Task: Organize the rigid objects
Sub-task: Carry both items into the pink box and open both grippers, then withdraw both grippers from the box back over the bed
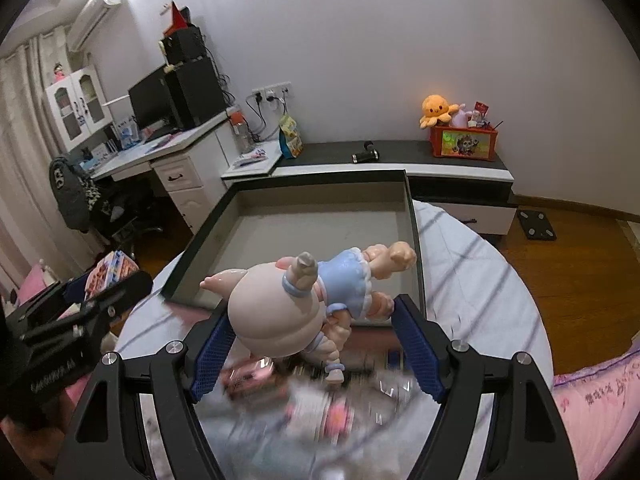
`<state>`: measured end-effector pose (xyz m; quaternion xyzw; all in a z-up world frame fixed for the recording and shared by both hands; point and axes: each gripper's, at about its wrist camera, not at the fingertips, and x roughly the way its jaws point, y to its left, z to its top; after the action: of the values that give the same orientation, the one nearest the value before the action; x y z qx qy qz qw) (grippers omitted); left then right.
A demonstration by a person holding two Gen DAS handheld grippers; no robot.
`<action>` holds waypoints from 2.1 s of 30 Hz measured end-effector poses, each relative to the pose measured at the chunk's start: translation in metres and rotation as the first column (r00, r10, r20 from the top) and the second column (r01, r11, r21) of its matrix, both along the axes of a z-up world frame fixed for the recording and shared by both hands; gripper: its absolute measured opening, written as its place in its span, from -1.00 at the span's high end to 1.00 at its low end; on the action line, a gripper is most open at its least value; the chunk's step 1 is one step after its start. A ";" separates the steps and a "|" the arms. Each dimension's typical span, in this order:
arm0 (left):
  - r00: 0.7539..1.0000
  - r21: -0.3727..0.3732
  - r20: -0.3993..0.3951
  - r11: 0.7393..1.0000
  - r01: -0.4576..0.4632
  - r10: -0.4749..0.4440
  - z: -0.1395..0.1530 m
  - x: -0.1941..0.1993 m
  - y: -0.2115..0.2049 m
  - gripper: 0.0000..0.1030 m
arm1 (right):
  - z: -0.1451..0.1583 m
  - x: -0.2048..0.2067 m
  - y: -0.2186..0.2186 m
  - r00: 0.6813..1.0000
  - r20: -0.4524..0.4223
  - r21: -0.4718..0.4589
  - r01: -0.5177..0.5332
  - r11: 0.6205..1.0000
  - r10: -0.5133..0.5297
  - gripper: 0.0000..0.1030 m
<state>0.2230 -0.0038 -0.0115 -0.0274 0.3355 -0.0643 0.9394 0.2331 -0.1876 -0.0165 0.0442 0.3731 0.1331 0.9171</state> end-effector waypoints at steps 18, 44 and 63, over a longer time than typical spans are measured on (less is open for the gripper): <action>0.986 0.059 -0.166 0.998 -0.019 0.029 -0.052 0.084 -0.008 -0.70 | -0.053 0.070 0.014 0.983 -0.183 -0.101 0.002 0.995 -0.020 -0.62; 0.994 0.026 0.059 0.995 -0.095 0.093 0.021 -0.110 -0.006 -0.99 | 0.022 -0.073 -0.013 0.998 0.060 -0.010 0.015 1.000 -0.014 -1.00; 0.993 -0.029 -0.004 0.993 -0.115 0.115 -0.039 -0.187 0.020 -1.00 | -0.012 -0.176 -0.024 0.988 0.066 -0.032 0.143 0.989 -0.141 -1.00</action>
<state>0.0362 0.0158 -0.0504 -0.0605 0.3334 -0.0151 0.9407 0.0567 -0.2118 -0.0288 0.0498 0.3421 0.0619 0.9363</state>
